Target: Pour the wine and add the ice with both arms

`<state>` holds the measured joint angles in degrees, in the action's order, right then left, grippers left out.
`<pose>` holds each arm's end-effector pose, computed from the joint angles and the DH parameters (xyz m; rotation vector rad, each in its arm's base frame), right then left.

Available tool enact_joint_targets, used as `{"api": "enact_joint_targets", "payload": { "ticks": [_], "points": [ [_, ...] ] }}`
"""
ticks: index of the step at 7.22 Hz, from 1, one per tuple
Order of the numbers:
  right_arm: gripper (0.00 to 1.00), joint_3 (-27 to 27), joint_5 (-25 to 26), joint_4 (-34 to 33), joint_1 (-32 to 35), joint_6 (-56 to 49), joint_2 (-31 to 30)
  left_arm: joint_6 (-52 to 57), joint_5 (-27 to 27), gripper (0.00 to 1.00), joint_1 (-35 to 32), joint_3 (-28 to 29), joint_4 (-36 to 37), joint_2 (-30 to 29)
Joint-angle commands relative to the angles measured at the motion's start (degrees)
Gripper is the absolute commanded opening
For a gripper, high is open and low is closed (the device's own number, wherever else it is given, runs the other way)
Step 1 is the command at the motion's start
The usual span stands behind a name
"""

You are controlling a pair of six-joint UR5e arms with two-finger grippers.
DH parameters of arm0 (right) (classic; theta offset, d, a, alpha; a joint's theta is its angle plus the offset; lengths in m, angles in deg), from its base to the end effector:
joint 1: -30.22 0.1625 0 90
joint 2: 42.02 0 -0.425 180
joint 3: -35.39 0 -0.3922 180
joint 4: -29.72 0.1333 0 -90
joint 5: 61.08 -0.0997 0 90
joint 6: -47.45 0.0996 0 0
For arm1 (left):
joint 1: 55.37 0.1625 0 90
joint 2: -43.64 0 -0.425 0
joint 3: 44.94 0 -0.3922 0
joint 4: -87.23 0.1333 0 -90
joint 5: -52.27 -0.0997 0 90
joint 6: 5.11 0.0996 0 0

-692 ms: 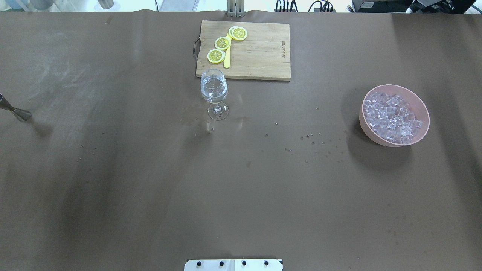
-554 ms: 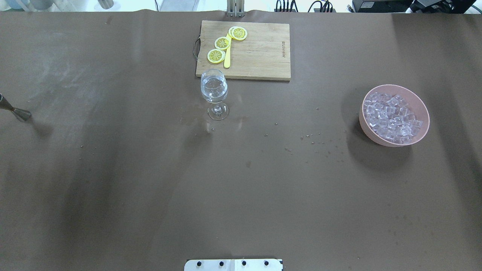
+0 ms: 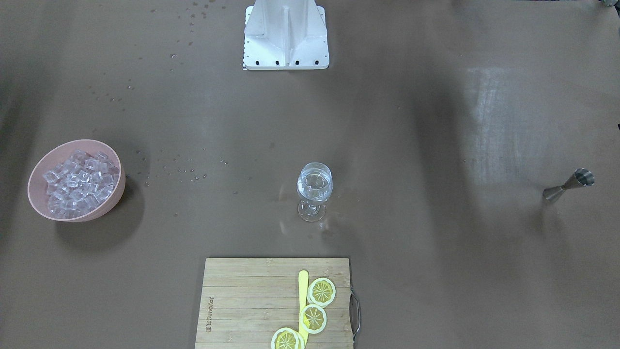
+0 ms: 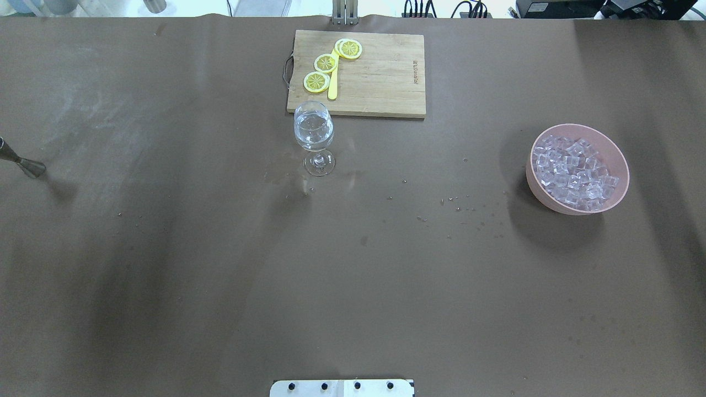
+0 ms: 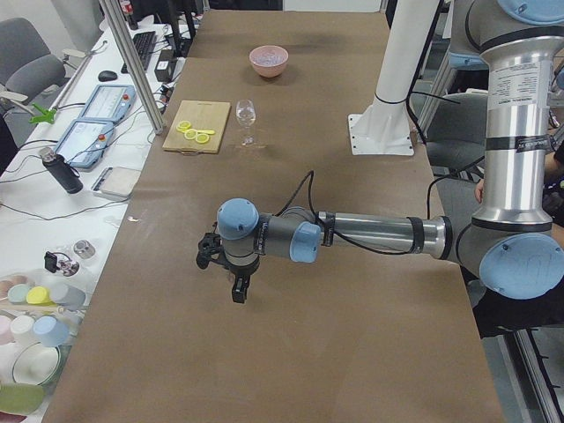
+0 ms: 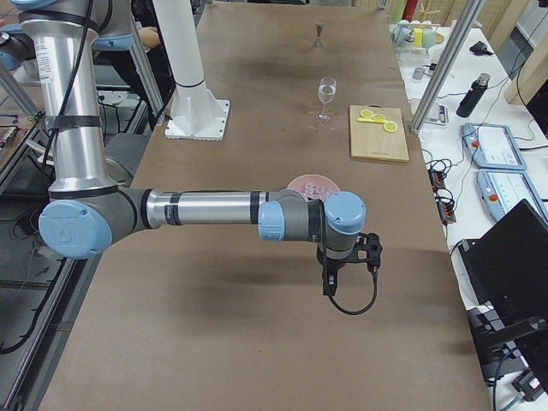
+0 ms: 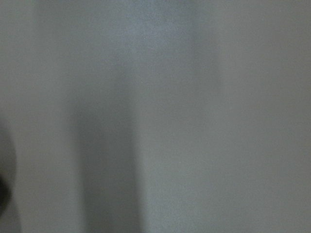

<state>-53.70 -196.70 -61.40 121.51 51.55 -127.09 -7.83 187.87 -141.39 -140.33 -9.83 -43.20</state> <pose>0.0740 -0.5293 0.6230 0.0284 -0.7971 0.0689 -0.0288 -0.4813 0.6243 0.1068 0.8018 0.0853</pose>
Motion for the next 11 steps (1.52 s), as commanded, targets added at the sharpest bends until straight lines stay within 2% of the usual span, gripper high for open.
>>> {"api": "enact_joint_targets", "payload": {
  "ticks": [1, 3, 4, 5, 6, 7, 8, 11],
  "points": [
    [1.0, -0.2, 2.01, 0.07, -0.32, -0.41, 1.39, -5.94, 0.1, 0.97, -0.46, -1.63, -1.37, -0.17],
    [1.0, -0.99, 4.56, 0.07, -1.11, 0.03, 3.15, -19.37, 0.1, 0.97, -0.55, -1.39, -16.07, 0.7],
    [1.0, -1.08, 3.79, 0.07, -1.81, 3.25, 3.77, -24.3, 0.01, 0.97, -0.55, -0.86, -22.94, 1.49],
    [1.0, -1.95, 1.09, 0.16, -2.51, 6.76, 3.77, -28.09, -2.6, 0.97, -0.46, -1.11, -28.14, 2.54],
    [1.0, -5.1, 0.45, 0.16, -5.57, 14.11, 3.86, -31.26, -8.45, 0.97, 0.32, -1.29, -32.89, 4.12],
    [1.0, -7.04, 1.23, 0.07, -8.55, 19.92, 5.34, -34.69, -10.69, 0.97, 3.2, -1.2, -39.55, 6.75],
    [1.0, -6.97, 1.32, 0.16, -11.28, 23.72, 7.1, -40.12, -16.8, 0.97, 7.32, -1.29, -47.53, 9.12],
    [1.0, -6.1, 4.47, 0.16, -19.1, 36.29, 13.24, -51.47, -31.14, 0.97, 18.66, -1.29, -61.54, 13.7]
  ]
}}
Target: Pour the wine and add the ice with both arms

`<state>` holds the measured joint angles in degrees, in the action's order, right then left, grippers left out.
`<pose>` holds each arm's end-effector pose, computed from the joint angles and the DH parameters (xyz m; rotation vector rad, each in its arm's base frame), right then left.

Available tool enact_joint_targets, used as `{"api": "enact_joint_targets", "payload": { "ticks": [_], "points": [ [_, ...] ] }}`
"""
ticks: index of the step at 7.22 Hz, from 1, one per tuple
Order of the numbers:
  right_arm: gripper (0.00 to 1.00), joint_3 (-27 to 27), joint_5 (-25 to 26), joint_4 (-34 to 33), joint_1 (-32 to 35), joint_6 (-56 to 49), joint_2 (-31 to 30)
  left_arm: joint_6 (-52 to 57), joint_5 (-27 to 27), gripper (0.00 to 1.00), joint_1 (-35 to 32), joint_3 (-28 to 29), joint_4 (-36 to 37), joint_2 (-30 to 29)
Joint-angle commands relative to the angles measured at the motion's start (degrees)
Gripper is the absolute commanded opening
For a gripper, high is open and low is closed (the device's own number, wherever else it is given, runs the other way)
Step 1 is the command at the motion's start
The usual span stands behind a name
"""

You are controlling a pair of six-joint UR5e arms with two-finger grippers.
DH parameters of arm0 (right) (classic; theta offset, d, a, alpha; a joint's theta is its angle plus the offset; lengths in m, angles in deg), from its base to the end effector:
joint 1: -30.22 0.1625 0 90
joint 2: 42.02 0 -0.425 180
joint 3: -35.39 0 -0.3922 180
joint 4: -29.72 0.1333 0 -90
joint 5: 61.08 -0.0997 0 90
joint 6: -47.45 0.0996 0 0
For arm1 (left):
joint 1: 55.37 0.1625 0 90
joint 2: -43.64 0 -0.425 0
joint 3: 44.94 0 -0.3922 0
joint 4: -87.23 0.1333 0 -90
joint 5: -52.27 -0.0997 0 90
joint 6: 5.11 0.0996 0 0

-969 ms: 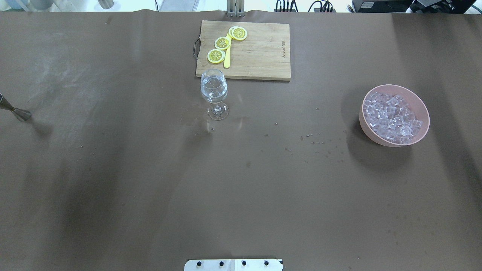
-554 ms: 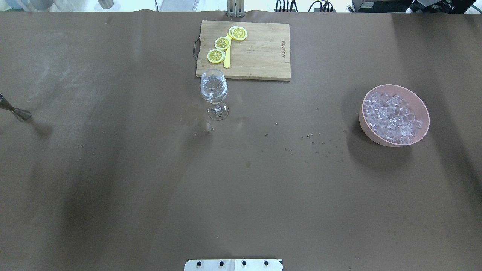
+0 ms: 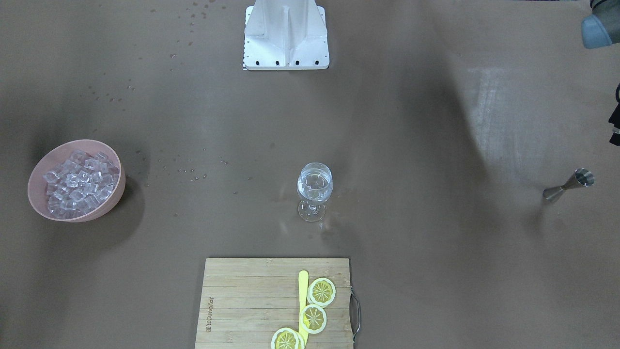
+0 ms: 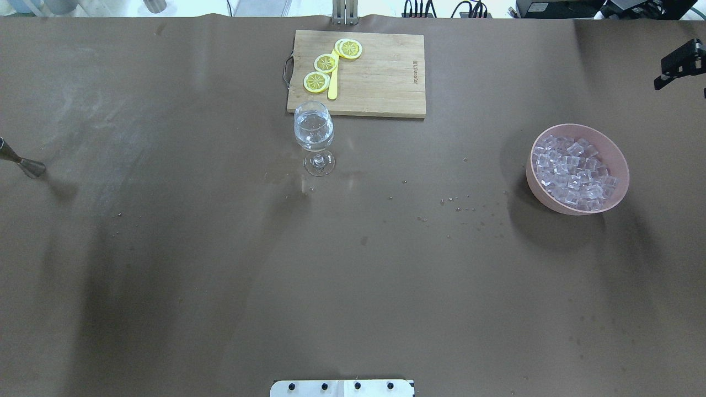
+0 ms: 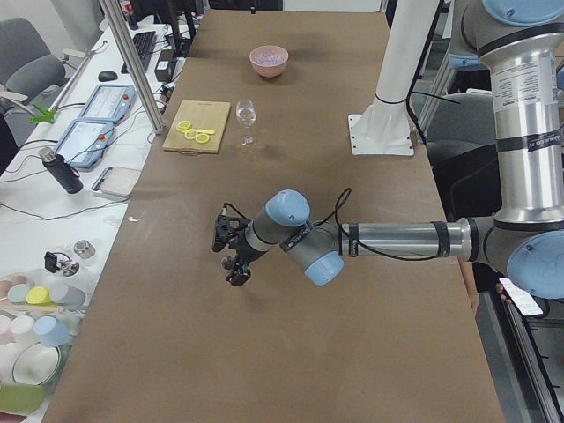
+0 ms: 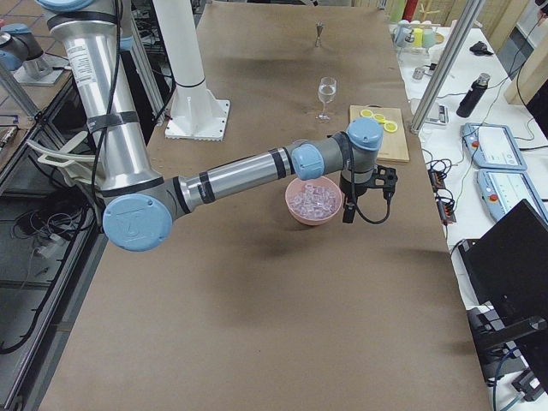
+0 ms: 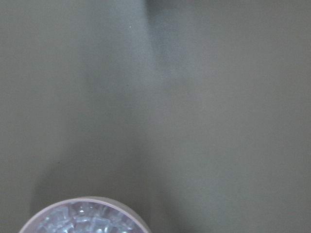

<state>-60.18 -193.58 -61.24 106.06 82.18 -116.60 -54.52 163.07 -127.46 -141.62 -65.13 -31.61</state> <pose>-0.0823 -0.5960 0.4666 -0.0003 -0.8072 0.2097 0.0341 -0.4240 0.6019 0.5961 0.8013 -0.3317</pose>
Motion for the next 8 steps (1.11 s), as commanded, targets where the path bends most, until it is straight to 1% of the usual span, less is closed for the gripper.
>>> {"api": "enact_joint_targets", "payload": {
  "ticks": [1, 2, 3, 4, 5, 6, 7, 8],
  "points": [
    [0.99, 0.65, 2.84, 0.09, -6.2, 9.88, 3.9, -7.52, -13.7, 0.97, 9.47, 0.7, -10.29, 2.56],
    [0.78, 0.74, 3.47, 1.57, -7.71, 11.58, 3.74, -8.33, -20.21, 0.97, 14.13, 2.1, -12.42, 2.65],
    [0.6, 0.39, 3.47, 2.98, -8.24, 13.86, 2.96, -8.42, -24.1, 0.97, 17.13, 4.73, -15.57, 2.57],
    [0.52, 0.12, 3.47, 4.9, -9.29, 16.75, 1.3, -8.42, -26.66, 0.97, 18.03, 6.93, -16.99, 2.39],
    [0.52, -0.14, 3.39, 8.14, -10.35, 19.48, -0.2, -8.51, -30.52, 0.97, 19.69, 6.95, -17.18, 2.22],
    [0.52, 0.03, 3.56, 12.18, -12.36, 22.2, -2.04, -8.51, -33.25, 0.97, 21.89, 7.47, -17.36, 2.13],
    [0.56, -0.14, 3.82, 14.74, -13.51, 23.19, -3.54, -10.69, -37.55, 0.97, 24.52, 8.26, -17.19, 1.87],
    [0.56, -0.14, 4.17, 16.94, -14.39, 24.15, -4.77, -13.41, -40.02, 0.97, 27.15, 8.79, -17.01, 1.51]
  ]
}}
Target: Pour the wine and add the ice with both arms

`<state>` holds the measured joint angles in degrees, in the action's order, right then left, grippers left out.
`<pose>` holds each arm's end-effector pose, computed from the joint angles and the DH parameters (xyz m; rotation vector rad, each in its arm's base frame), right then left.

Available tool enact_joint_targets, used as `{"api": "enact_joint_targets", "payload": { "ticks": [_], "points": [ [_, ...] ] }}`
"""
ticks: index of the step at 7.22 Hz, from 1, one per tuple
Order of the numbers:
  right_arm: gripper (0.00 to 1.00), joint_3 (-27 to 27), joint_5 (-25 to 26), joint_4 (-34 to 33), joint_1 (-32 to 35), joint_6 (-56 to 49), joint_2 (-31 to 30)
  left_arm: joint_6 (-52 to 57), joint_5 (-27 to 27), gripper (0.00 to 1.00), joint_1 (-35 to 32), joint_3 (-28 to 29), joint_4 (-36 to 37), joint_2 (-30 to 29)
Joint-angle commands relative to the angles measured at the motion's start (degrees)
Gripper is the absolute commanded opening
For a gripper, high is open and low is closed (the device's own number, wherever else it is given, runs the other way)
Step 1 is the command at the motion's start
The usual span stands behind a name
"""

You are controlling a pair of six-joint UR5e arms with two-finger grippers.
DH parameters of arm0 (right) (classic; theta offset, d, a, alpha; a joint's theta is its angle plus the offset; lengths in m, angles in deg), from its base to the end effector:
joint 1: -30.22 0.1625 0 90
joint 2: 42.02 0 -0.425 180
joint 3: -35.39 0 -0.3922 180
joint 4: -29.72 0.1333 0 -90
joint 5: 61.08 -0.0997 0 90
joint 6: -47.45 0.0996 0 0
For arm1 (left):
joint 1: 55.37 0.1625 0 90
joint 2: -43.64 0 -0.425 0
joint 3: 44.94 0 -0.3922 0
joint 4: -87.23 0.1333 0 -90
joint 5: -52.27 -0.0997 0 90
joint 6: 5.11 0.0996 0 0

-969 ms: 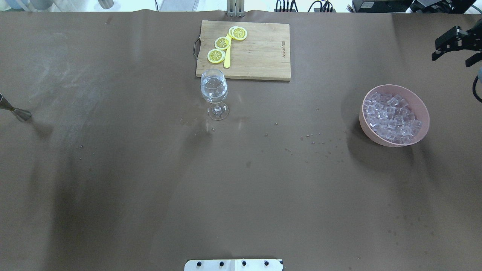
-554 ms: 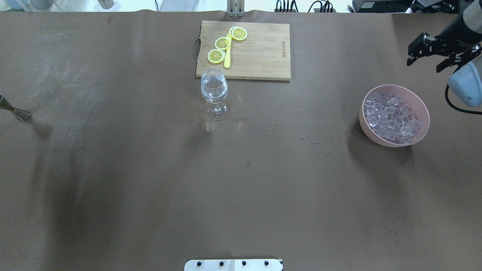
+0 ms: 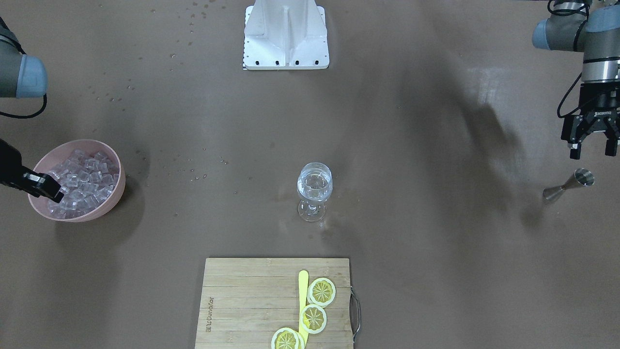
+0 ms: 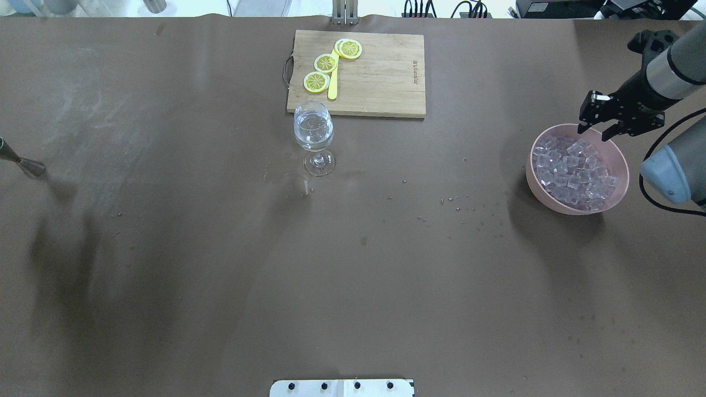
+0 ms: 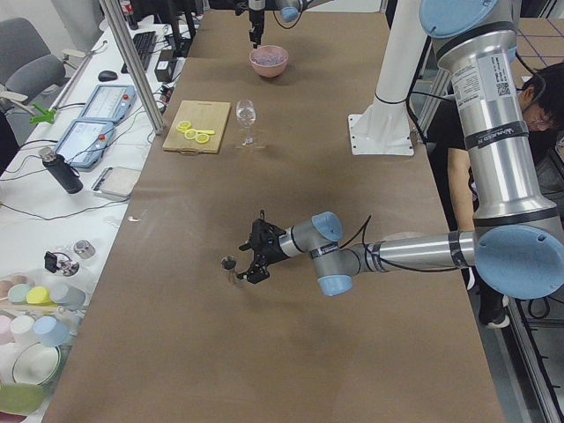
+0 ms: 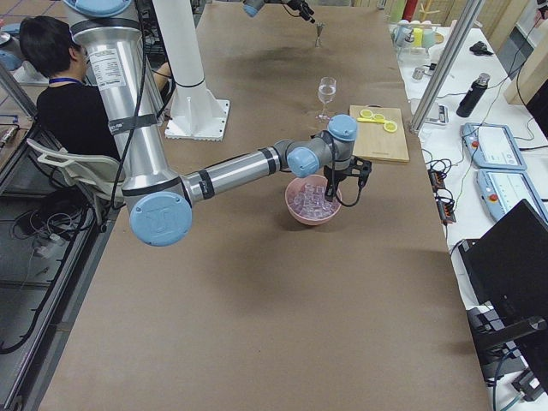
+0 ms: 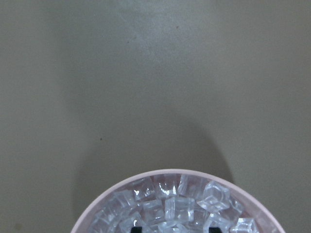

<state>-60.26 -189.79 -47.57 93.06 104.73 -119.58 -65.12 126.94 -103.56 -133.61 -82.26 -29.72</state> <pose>-0.2060 -0.5572 0.4714 -0.0603 -0.8377 0.3131 0.1366 -0.3921 0.6489 0.8668 0.6813 -0.4287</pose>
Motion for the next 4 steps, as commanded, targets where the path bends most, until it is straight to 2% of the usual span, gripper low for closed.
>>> {"api": "enact_joint_targets", "payload": {
  "ticks": [1, 4],
  "points": [
    [0.56, 0.12, 1.0, 4.69, -2.54, 2.39, -2.68, -3.01, -4.35, 0.97, 3.54, 2.0, 0.04, -1.33],
    [0.59, -0.93, 1.44, 4.88, -4.74, 5.47, -2.69, -3.1, -4.36, 0.97, 3.63, 7.96, -2.94, -4.67]
  ]
}}
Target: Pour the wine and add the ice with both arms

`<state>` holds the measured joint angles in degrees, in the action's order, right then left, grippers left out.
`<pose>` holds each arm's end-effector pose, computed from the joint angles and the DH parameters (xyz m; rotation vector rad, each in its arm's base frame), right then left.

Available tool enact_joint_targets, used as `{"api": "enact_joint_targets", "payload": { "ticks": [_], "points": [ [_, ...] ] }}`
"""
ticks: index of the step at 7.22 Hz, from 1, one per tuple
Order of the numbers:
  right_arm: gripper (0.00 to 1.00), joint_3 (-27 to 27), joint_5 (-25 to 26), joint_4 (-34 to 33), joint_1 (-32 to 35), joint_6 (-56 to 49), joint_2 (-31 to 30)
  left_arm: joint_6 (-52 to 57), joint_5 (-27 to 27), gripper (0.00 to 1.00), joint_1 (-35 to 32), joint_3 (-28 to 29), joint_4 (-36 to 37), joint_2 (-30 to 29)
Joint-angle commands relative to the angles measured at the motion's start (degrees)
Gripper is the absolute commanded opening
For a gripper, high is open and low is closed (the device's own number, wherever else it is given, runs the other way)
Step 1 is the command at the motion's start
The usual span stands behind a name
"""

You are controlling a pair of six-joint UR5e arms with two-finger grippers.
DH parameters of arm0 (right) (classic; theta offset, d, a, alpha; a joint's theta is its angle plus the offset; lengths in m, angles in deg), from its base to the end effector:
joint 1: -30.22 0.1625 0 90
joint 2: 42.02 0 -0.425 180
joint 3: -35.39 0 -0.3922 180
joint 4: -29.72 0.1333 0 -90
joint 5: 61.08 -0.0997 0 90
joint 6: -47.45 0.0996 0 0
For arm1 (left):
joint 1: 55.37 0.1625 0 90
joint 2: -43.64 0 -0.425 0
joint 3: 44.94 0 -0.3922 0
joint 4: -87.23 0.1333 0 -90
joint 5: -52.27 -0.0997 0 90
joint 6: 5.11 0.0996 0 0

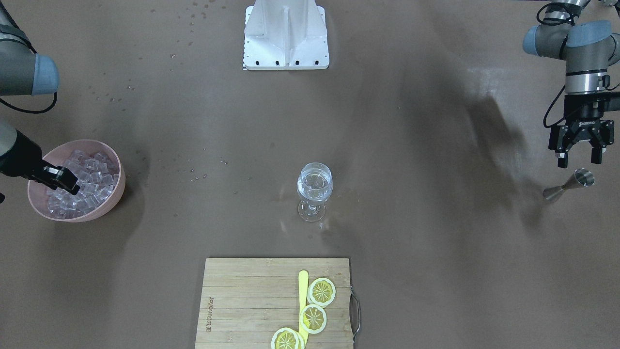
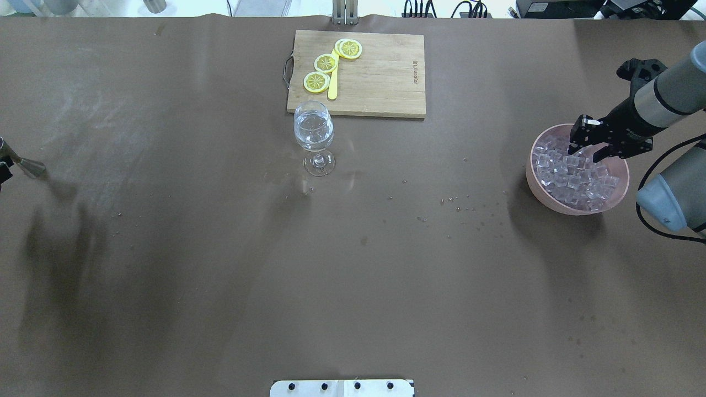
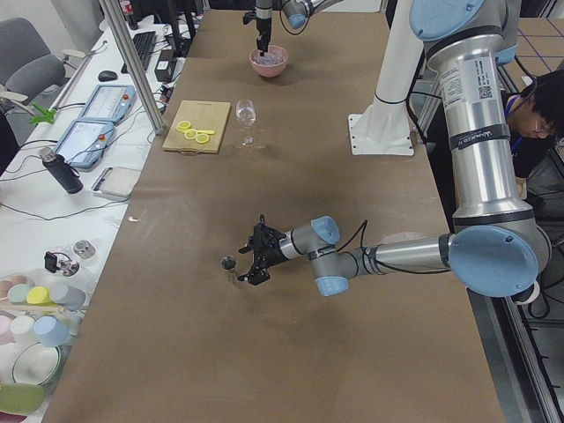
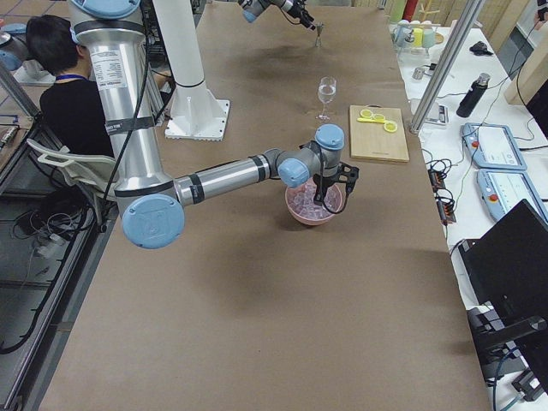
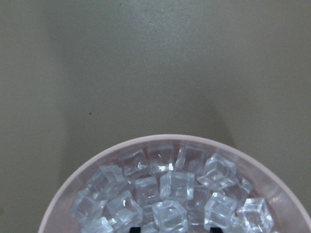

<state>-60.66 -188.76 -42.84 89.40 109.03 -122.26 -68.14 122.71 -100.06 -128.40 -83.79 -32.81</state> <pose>-0.2329 -0.5318 0.4858 -0.0744 -0.8480 0.3135 0.1666 -0.3992 0.6688 0.8737 0.6786 -0.4588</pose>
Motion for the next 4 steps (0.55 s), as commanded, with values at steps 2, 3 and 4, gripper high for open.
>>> {"api": "enact_joint_targets", "payload": {
  "ticks": [2, 3, 4],
  "points": [
    [0.59, -1.68, 1.38, 0.23, -1.79, 1.62, -1.84, -0.25, -3.61, 0.97, 2.23, 5.75, -2.3, -3.61],
    [0.59, -2.64, 1.73, 0.23, -1.97, 1.53, -3.16, -2.25, -5.21, 0.97, 3.55, 7.15, -2.39, -5.01],
    [0.59, -2.83, 2.08, 1.53, -2.14, 1.35, -4.3, -3.58, -6.53, 0.97, 4.61, 7.52, -2.3, -5.81]
  ]
}}
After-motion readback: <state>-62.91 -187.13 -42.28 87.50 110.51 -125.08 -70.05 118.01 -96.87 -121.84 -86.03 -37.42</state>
